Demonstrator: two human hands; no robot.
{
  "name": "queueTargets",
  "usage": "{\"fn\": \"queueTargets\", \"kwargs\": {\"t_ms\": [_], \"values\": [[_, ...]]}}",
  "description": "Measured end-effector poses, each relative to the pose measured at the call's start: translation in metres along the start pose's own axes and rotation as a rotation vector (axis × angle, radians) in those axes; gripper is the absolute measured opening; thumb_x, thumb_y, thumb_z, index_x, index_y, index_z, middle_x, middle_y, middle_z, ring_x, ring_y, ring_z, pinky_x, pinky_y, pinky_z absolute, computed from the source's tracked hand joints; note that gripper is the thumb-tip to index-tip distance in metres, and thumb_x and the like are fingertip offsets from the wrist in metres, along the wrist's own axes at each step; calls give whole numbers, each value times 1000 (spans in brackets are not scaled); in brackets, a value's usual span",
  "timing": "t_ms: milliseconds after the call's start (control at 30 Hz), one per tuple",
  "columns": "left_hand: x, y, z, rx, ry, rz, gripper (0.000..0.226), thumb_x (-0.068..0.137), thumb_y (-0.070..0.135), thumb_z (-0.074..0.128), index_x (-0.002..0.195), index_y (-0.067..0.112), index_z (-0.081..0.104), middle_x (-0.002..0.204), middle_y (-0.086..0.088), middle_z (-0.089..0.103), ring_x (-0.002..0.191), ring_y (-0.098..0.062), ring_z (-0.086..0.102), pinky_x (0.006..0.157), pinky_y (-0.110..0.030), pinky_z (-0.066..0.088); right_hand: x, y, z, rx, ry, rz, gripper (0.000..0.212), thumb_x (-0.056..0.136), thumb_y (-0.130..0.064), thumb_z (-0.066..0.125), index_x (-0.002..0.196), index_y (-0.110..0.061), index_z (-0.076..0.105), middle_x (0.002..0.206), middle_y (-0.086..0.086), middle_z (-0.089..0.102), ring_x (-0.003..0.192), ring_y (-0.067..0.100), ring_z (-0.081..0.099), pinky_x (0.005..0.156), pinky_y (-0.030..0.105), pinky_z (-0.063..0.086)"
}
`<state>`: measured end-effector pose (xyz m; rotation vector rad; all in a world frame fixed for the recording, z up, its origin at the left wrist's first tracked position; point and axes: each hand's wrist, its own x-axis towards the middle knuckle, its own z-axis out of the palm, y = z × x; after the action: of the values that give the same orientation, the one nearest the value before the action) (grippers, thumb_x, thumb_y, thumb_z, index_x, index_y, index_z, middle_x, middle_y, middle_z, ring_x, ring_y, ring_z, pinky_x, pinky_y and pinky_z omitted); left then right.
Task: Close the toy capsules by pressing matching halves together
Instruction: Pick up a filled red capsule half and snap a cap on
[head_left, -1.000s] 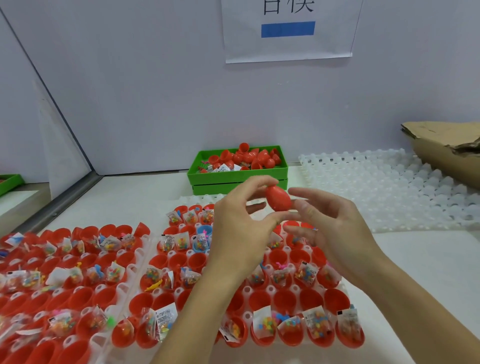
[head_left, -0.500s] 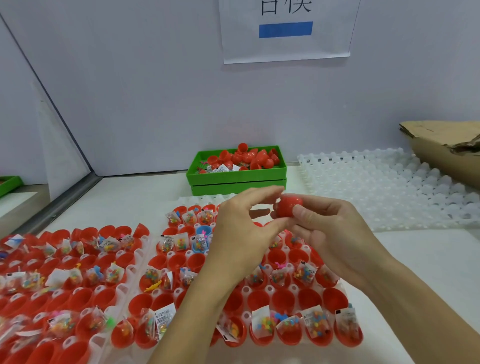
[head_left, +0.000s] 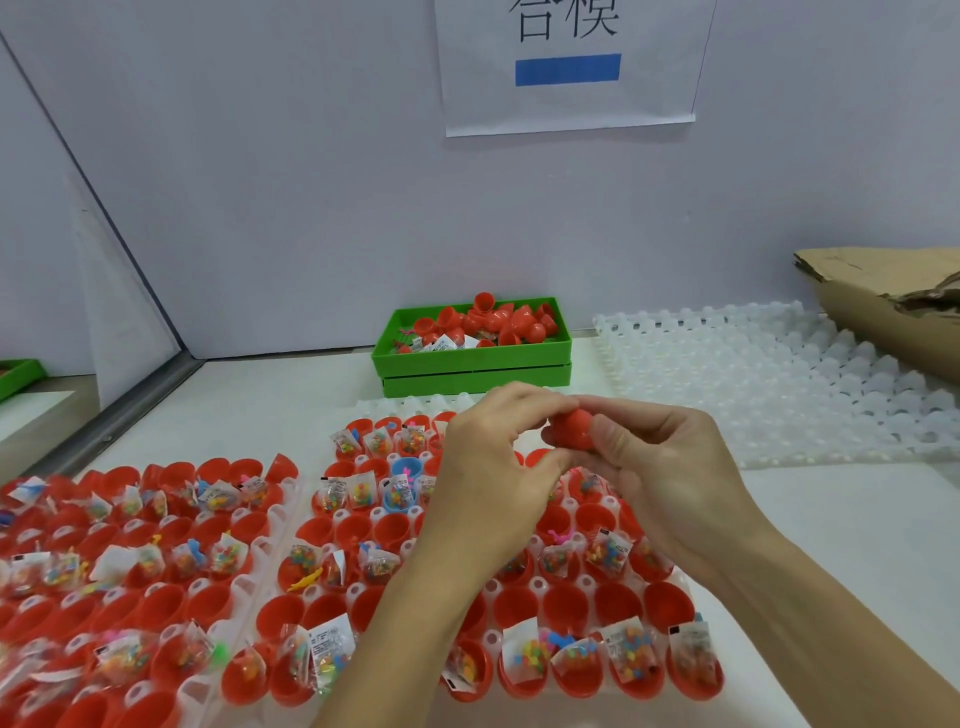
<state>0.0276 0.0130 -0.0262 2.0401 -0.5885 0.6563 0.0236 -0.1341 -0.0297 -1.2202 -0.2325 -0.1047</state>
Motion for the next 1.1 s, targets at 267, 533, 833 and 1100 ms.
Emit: {"fn": "queueTargets", "kwargs": {"t_ms": [267,533,833,1100], "values": [[-1,3,1,102,22,-2,31,82,17,78,112,21,70,100,11,65,96,-4,59,87,-25,52,3,-3,-1,110,-115,150,43,87,-32,57,106,4,70,105,23,73,102,34,71,83,31,59],[-3,5,5,116,44,-91,32,84,21,75,116,20,68,101,11,62,90,-1,58,84,-18,50,-2,3,11,-282,53,30,17,91,-22,68,107,-17,68,88,7,77,83,22,75,76,34,61],[12,25,11,120,-61,-145,51,92,35,63,141,31,49,131,11,58,120,-8,52,101,-42,50,58,-41,-37,55,347,77,22,98,-19,58,111,-2,63,97,11,72,77,16,73,62,21,56],[25,33,19,45,-85,-138,44,92,34,62,135,31,56,116,19,60,102,8,52,92,-26,50,143,-94,-135,388,813,41,34,98,-5,54,131,2,50,120,17,63,88,19,64,76,20,55]]}}
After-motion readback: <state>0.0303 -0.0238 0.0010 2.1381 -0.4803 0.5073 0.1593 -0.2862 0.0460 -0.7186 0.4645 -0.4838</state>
